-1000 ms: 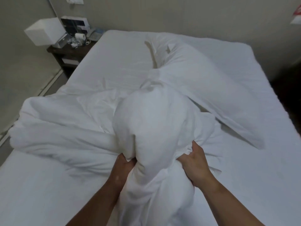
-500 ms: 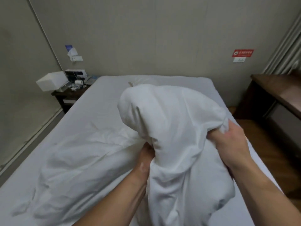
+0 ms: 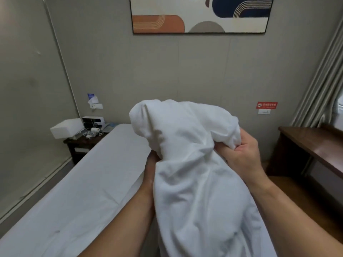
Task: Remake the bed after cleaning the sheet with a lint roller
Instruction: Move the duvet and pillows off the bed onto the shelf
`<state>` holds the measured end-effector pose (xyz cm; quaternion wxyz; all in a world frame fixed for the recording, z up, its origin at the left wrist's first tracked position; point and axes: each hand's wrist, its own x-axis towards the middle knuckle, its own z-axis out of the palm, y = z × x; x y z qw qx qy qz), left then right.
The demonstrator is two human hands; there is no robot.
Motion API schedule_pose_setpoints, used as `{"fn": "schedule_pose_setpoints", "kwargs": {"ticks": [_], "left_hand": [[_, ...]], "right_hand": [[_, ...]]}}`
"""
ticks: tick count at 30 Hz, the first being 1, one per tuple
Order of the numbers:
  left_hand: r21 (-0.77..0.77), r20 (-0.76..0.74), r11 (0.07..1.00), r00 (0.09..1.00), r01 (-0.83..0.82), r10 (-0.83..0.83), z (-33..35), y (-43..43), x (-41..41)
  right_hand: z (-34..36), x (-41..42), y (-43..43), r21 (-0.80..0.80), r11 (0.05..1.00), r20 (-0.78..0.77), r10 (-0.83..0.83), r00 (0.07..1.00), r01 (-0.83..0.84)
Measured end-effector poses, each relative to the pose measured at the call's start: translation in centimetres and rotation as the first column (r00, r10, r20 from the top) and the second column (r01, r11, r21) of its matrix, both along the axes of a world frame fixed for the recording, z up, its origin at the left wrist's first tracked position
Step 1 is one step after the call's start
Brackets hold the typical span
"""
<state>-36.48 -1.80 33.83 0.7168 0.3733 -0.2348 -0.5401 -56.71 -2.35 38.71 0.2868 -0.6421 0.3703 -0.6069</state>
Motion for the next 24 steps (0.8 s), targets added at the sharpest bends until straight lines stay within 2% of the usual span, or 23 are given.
{"fn": "schedule_pose_setpoints", "kwargs": {"ticks": [1,3,5,7,8,10,11,12,13,14,15,16,17,18,19,20,21,22,23,24], "left_hand": [[0.008,-0.059,0.998,0.996,0.065,-0.065,-0.3,-0.2,0.7],[0.025,0.047,0.986,0.985,0.163,-0.164,-1.9,0.3,3.0],[0.2,0.251,0.977,0.96,0.074,-0.124,-6.1,0.1,7.8],[0.406,0.363,0.913,0.924,-0.04,-0.122,-8.8,-0.1,13.7],[0.462,0.467,0.874,0.879,-0.15,-0.096,-10.0,-0.5,16.5],[0.363,0.713,0.838,0.701,-0.407,0.031,-11.9,-1.6,20.1],[0.255,0.826,0.876,0.563,-0.41,0.023,-12.9,-2.3,20.7],[0.179,0.911,0.935,0.41,-0.306,-0.041,-13.9,-3.0,20.2],[0.224,0.944,0.96,0.283,-0.168,-0.171,-15.7,-3.9,19.4],[0.356,0.925,0.932,0.169,-0.07,-0.341,-17.1,-4.5,18.1],[0.525,0.849,0.851,0.096,-0.029,-0.52,-19.4,-5.2,17.3],[0.651,0.759,0.759,0.048,-0.028,-0.65,-21.7,-5.9,17.2],[0.705,0.709,0.708,0.03,-0.037,-0.704,-23.9,-6.6,17.4],[0.726,0.687,0.686,0.015,-0.045,-0.726,-25.8,-7.1,17.9],[0.731,0.681,0.681,-0.016,-0.053,-0.732,-27.4,-7.4,18.1],[0.732,0.677,0.678,-0.048,-0.057,-0.735,-28.8,-7.6,18.3],[0.734,0.673,0.676,-0.074,-0.064,-0.736,-30.0,-7.7,18.3],[0.736,0.666,0.673,-0.094,-0.075,-0.74,-31.0,-7.9,18.3],[0.742,0.657,0.665,-0.107,-0.082,-0.746,-32.0,-8.1,18.2],[0.749,0.649,0.657,-0.102,-0.085,-0.754,-32.9,-8.6,18.1]], "right_hand": [[-1.4,0.9,-1.4,0.021,1.0,-0.027,-0.02,0.999,0.02],[-4.9,3.6,-3.9,0.064,0.996,-0.109,-0.055,0.993,0.062],[-10.1,7.6,-6.0,0.059,0.994,-0.233,-0.078,0.969,0.095],[-17.0,12.3,-6.6,0.049,0.989,-0.389,-0.109,0.915,0.139],[-20.5,14.3,-6.1,0.08,0.988,-0.455,-0.081,0.887,0.131],[-27.0,18.3,-3.7,0.276,0.957,-0.493,0.067,0.867,0.083],[-30.0,20.0,-2.4,0.369,0.926,-0.498,0.127,0.858,0.077],[-32.2,21.4,-1.1,0.42,0.905,-0.518,0.173,0.838,0.072],[-33.9,22.7,-0.1,0.439,0.897,-0.57,0.23,0.789,0.056],[-34.6,23.8,0.6,0.464,0.885,-0.618,0.304,0.725,0.025],[-34.1,24.5,1.2,0.518,0.855,-0.639,0.403,0.656,-0.021],[-32.9,24.5,1.2,0.557,0.826,-0.641,0.498,0.584,-0.092],[-31.0,23.6,0.7,0.604,0.78,-0.622,0.588,0.517,-0.161],[-28.9,21.9,-0.2,0.64,0.745,-0.577,0.627,0.524,-0.186],[-26.5,19.3,-1.7,0.663,0.733,-0.541,0.608,0.581,-0.15],[-24.9,16.0,-4.2,0.614,0.789,-0.584,0.487,0.65,-0.04],[-23.6,12.4,-7.0,0.489,0.867,-0.684,0.315,0.658,0.093],[-22.9,8.8,-10.1,0.384,0.898,-0.787,0.197,0.585,0.214],[-22.9,5.8,-12.8,0.326,0.888,-0.895,0.18,0.408,0.323],[-23.9,3.6,-14.8,0.348,0.843,-0.932,0.262,0.251,0.411]]}}
